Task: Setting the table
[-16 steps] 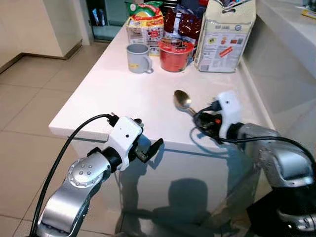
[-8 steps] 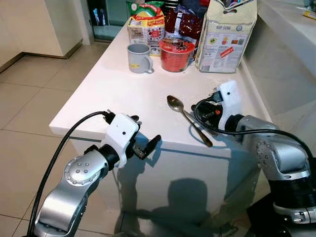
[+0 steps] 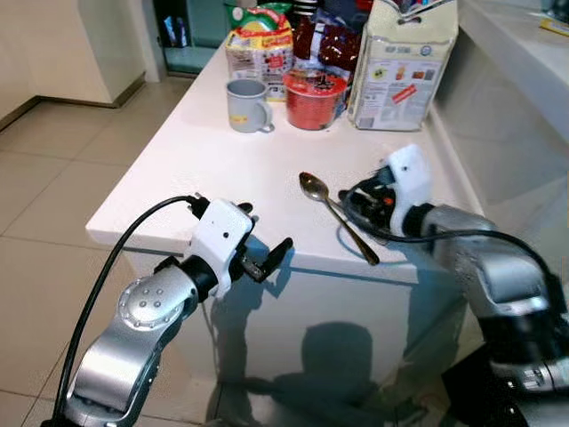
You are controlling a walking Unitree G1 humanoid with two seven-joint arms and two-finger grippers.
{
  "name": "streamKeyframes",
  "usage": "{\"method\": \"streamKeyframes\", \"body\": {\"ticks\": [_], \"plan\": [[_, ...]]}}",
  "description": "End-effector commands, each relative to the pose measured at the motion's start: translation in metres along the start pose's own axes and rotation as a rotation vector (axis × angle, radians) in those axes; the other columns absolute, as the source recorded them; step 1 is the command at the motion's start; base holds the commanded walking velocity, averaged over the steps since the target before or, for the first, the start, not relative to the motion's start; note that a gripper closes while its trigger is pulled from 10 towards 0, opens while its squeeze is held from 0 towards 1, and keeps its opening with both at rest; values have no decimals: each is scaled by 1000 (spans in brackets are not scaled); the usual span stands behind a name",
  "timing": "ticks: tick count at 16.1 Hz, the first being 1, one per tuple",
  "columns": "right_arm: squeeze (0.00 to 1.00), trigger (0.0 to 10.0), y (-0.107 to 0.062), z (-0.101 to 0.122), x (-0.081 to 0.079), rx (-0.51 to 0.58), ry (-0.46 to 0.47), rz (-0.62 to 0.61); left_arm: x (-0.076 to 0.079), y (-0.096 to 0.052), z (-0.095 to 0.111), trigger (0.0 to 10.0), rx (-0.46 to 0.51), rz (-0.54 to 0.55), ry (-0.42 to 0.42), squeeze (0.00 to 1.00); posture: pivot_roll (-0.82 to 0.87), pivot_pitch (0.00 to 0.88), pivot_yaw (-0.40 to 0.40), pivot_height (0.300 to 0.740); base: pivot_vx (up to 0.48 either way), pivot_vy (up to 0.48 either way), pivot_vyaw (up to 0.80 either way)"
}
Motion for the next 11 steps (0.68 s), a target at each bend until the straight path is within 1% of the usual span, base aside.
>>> {"method": "streamKeyframes", "body": {"ticks": [1,2,3,4,5,9,10,11], "plan": [[0,10000,7,3,-2,-19,-59,15,2,2,0,10000,-3,-5,2,0,17,0,-46,740,0,0,0],[0,10000,9,3,-4,-32,-72,24,2,1,0,10000,-3,-5,1,0,17,0,-46,740,0,0,0],[0,10000,12,1,-11,-68,-91,50,3,1,0,10000,-3,-3,-3,0,26,0,-58,740,0,0,0],[0,10000,12,0,-13,-78,-96,58,3,0,0,10000,-3,-2,-5,0,26,0,-58,740,0,0,0],[0,10000,12,-3,-18,-101,-83,72,4,-1,-1,10000,-8,-4,-6,0,31,0,-64,740,0,0,0],[0,10000,11,-8,-23,-134,-53,72,5,-4,-3,10000,-17,-7,-7,0,37,0,-66,740,0,0,0],[0,9647,10,-12,-27,-155,-36,80,5,-3,-3,10000,-19,-8,-7,0,36,0,-64,740,0,0,0],[0,4039,9,-20,-30,-188,-17,87,5,-3,-3,10000,-19,-11,-6,0,31,0,-59,740,0,0,0]]}}
Point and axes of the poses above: a point about 5 cm out from each wrist's last joint towards the gripper, its own y axis pointing out of the wrist towards the gripper, its own z axis along the axis of the wrist's last joint, x = y × z, the point moved 2 cm from there along y, pointing out of the wrist towards the gripper, and after that the axes turned 1 degree about y, right-handed, at the moved point
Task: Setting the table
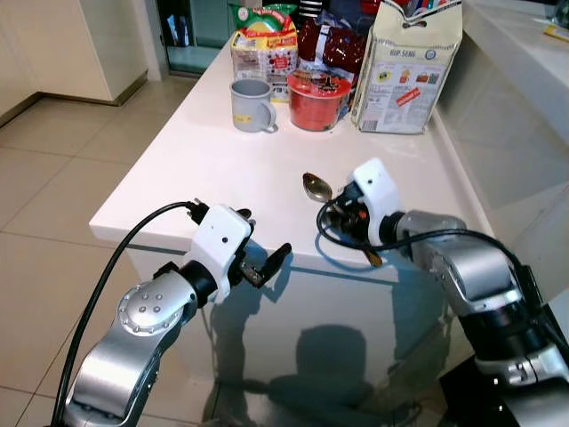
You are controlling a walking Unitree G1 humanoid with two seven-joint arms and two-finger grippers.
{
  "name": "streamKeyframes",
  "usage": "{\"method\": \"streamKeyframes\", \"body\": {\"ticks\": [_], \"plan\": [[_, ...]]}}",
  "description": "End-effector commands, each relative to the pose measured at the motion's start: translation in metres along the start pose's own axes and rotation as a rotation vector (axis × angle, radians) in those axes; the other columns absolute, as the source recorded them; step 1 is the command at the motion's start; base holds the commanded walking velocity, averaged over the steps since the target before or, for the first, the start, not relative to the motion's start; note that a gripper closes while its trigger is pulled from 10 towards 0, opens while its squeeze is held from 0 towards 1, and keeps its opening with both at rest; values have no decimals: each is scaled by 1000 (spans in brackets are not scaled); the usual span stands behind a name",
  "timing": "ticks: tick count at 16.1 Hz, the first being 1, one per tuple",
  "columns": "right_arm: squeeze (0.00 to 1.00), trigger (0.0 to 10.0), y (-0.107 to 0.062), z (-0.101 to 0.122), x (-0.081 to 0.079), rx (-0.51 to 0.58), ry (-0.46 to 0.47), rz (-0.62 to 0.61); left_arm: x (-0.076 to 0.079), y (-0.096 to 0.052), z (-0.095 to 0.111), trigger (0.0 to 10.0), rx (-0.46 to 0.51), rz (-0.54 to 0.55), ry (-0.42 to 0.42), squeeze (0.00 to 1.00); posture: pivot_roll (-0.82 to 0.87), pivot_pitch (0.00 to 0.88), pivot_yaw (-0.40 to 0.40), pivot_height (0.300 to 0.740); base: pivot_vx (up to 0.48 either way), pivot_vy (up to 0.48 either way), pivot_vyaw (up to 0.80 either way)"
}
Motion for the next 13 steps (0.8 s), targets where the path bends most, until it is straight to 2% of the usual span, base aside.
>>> {"method": "streamKeyframes", "body": {"ticks": [1,2,6,8,13], "plan": [[0,4039,1,-10,-4,-47,18,7,3,1,3,10000,5,-13,10,0,28,0,-57,740,0,0,0],[0,118,1,-14,-5,-63,23,7,3,1,3,10000,6,-15,10,0,26,0,-54,740,0,0,0],[0,0,0,-24,-1,-122,42,-19,4,3,4,10000,8,-23,11,0,32,0,-57,740,0,0,0],[0,0,0,-26,2,-143,16,-45,3,2,5,10000,8,-13,15,0,41,0,-61,740,0,0,0],[0,0,3,-18,6,-108,-23,-80,-2,2,6,10000,18,13,20,0,42,0,-64,740,0,0,0]]}}
Point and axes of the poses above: a point about 5 cm out from each wrist's last joint towards the gripper, its own y axis pointing out of the wrist towards the gripper, its own z axis along the axis of the wrist's last joint, x = y × z, the point moved 2 cm from there along y, pointing out of the wrist towards the gripper, and after that the axes turned 1 degree about y, right-handed, at the moved point
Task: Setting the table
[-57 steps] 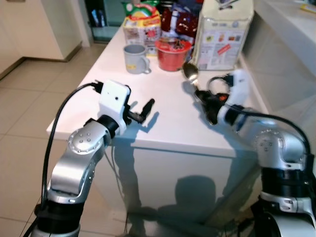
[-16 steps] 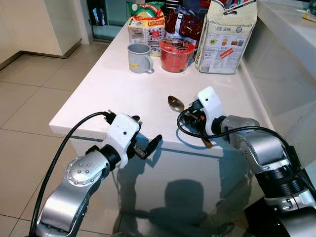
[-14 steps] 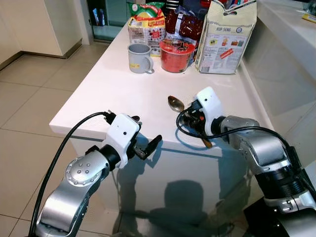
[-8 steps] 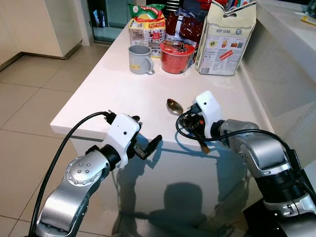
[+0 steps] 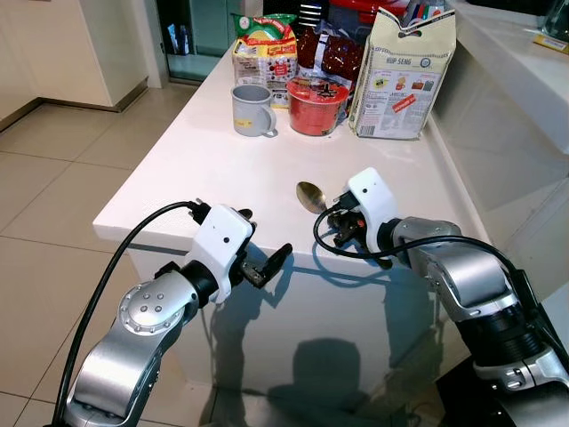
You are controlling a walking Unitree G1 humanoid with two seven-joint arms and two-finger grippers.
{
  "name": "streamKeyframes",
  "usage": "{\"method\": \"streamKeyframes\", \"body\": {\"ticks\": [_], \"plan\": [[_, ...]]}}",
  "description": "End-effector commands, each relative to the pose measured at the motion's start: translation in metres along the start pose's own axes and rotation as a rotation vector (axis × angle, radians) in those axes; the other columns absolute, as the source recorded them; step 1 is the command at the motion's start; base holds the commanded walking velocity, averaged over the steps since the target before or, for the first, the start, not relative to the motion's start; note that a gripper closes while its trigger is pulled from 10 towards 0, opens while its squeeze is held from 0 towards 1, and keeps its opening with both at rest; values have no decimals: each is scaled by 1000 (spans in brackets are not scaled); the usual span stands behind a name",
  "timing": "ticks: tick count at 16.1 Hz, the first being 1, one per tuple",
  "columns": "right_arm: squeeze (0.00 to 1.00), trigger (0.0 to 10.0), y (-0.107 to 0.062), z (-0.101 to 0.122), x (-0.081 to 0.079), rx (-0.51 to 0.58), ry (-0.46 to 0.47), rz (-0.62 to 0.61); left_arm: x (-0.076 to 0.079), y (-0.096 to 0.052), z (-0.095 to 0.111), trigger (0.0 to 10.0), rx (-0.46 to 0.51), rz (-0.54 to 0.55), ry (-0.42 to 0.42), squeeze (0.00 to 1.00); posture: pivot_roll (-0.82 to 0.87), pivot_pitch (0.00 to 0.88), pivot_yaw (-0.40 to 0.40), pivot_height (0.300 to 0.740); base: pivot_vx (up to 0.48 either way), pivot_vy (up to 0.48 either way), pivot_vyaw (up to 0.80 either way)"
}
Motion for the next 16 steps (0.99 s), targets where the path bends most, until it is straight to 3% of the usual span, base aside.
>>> {"method": "streamKeyframes", "body": {"ticks": [1,4,6,10,12,14,16], "plan": [[0,0,1,-7,7,-33,26,-35,-3,2,6,10000,21,15,18,0,40,0,-62,740,0,0,0],[0,0,-2,11,15,85,74,-49,-4,4,7,10000,29,22,18,0,34,0,-60,740,0,0,0],[0,0,-13,34,22,236,195,-29,-6,4,9,10000,40,33,19,0,33,0,-60,740,0,0,0],[0,0,-36,59,33,435,334,3,-12,7,10,10000,52,62,15,0,23,0,-54,740,0,0,0],[0,0,-37,56,35,438,330,-9,-15,11,9,10000,46,94,14,0,15,0,-48,740,0,0,0],[0,0,-27,39,37,356,270,-70,-18,14,8,10000,36,112,17,0,13,0,-40,740,0,0,0],[0,0,-22,33,27,312,211,-53,-18,14,8,10000,37,110,20,0,16,0,-41,740,0,0,0]]}}
Point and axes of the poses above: a point about 5 cm out from each wrist's last joint towards the gripper, its own y axis pointing out of the wrist towards the gripper, its own z axis along the axis of the wrist's last joint, x = y × z, the point moved 2 cm from there along y, pointing out of the wrist towards the gripper, and after that the axes turned 1 degree about y, right-handed, at the moved point
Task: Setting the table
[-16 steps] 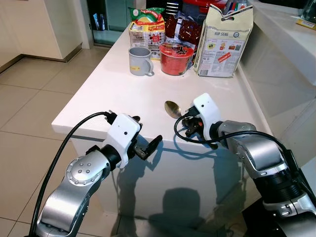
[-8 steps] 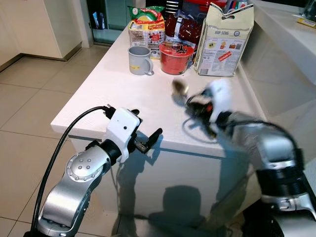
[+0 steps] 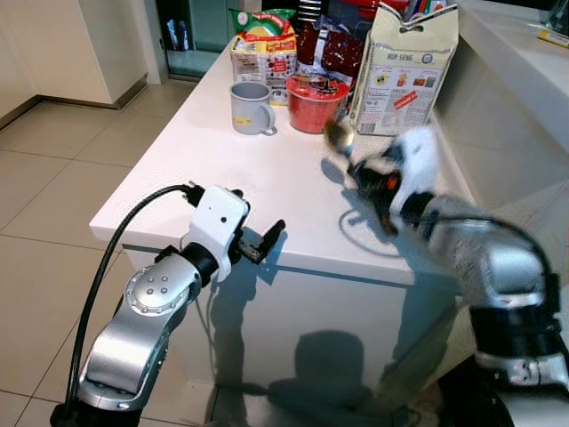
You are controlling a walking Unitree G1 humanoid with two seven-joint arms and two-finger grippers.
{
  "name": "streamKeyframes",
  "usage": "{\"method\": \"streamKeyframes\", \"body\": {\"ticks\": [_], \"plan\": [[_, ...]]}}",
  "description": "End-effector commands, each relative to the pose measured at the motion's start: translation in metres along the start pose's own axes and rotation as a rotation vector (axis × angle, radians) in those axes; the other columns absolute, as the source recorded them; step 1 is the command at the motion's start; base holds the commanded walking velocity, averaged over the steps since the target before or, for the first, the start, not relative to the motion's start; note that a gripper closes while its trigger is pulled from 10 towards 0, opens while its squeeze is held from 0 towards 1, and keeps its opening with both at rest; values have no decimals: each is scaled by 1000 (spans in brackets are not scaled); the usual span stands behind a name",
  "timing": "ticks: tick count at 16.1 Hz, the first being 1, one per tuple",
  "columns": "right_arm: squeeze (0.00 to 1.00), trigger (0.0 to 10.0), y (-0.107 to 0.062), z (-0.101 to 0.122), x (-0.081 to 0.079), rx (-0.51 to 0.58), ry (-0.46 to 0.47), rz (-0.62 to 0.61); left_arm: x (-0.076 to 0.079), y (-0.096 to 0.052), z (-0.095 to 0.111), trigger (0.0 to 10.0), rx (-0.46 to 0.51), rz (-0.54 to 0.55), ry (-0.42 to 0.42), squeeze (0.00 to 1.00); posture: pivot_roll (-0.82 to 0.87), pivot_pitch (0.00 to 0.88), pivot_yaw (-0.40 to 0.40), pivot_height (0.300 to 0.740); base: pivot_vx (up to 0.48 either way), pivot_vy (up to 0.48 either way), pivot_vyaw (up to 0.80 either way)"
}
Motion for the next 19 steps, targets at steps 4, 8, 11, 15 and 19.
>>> {"method": "streamKeyframes", "body": {"ticks": [4,8,11,15,19], "plan": [[0,10000,-1,2,1,-18,-116,-29,6,0,3,10000,10,-38,4,0,16,0,-43,740,0,0,0],[1000,10000,-3,6,6,-22,-134,-43,12,-3,2,10000,10,-76,0,0,8,0,-44,740,0,0,0],[1000,10000,-5,5,5,-29,-140,-31,14,-3,2,10000,10,-85,-3,0,6,0,-45,740,0,0,0],[1000,10000,-7,2,4,-48,-133,-10,15,-4,2,10000,7,-86,-7,0,7,0,-54,740,0,0,0],[1000,10000,0,-11,6,-146,-138,21,16,-6,0,10000,2,-81,-12,0,9,0,-62,740,0,0,0]]}}
Point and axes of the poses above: a point about 5 cm out from each wrist's last joint towards the gripper, its own y axis pointing out of the wrist towards the gripper, its own z axis along the axis of the wrist's last joint, x = y × z, the point moved 2 cm from there along y, pointing out of the wrist towards the gripper, and after that the axes turned 1 degree about y, right-handed, at the moved point
